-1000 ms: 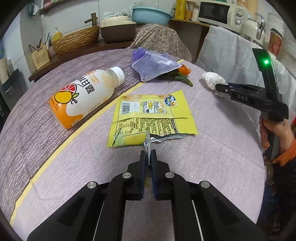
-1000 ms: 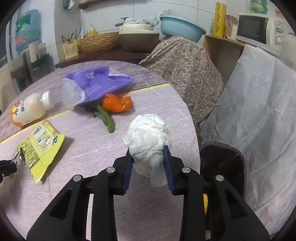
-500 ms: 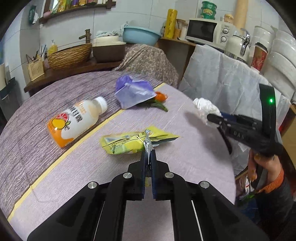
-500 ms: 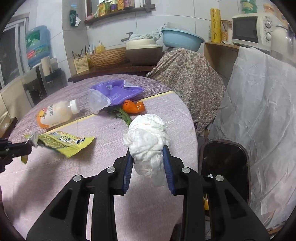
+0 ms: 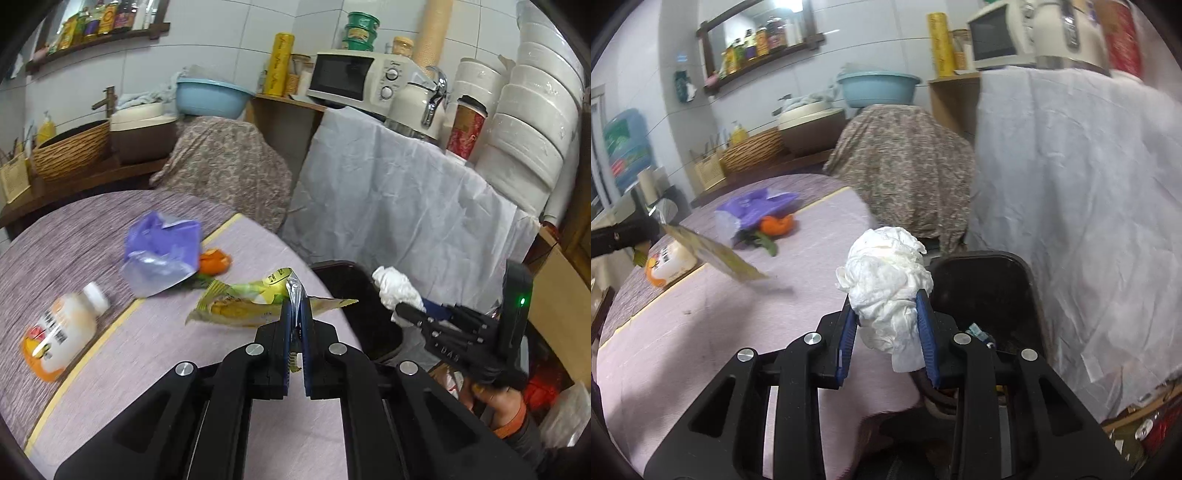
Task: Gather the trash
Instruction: 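Carry the tissue and chip bag over the bin and open both tools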
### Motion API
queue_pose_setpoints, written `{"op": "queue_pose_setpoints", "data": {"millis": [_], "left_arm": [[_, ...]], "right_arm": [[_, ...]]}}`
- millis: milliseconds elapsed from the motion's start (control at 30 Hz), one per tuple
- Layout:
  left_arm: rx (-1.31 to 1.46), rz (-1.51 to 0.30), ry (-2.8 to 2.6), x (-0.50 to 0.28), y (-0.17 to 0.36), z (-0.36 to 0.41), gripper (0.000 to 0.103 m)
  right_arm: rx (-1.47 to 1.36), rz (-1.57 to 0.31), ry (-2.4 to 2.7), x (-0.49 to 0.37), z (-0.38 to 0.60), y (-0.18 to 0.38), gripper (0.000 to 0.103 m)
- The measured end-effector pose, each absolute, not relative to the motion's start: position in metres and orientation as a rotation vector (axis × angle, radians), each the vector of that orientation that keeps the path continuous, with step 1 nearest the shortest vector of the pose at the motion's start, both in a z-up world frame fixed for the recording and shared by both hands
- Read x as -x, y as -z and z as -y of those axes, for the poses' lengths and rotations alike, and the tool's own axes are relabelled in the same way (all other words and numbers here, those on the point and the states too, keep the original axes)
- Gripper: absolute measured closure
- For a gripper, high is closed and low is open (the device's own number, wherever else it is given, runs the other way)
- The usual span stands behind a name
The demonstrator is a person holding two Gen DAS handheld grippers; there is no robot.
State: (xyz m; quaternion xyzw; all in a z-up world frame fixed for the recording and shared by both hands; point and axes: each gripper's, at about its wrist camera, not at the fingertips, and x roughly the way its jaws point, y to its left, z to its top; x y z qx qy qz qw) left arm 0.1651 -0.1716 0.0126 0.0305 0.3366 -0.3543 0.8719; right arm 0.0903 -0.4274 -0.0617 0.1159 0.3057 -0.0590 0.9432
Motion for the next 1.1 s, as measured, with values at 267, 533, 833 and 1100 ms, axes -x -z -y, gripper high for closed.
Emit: {"op": "queue_pose_setpoints", "data": {"millis": [267,533,833,1100], "left_arm": [[-0.133,-0.721,0.836,-0.179,-0.013,0.265,0.097],[-0.228,-0.781,0.887,-0.195,0.020,0.355,0.097],[-0.250,-0.930,0.837,-0.221,0.078,0.410,0.097],[-0.259,-0.998,0.812,-0.235,0.111,0.430,0.096]], "right_arm": [[-0.264,-0.679,0.259,-0.082,0.481,0.091,0.071],[-0.326,-0.805,0.316,-0.098,0.516,0.158,0.071],[-0.375,-0.882,0.320,-0.113,0.532,0.211,0.071],[-0.382,-0.912,0.320,-0.124,0.538,0.235,0.070]]}}
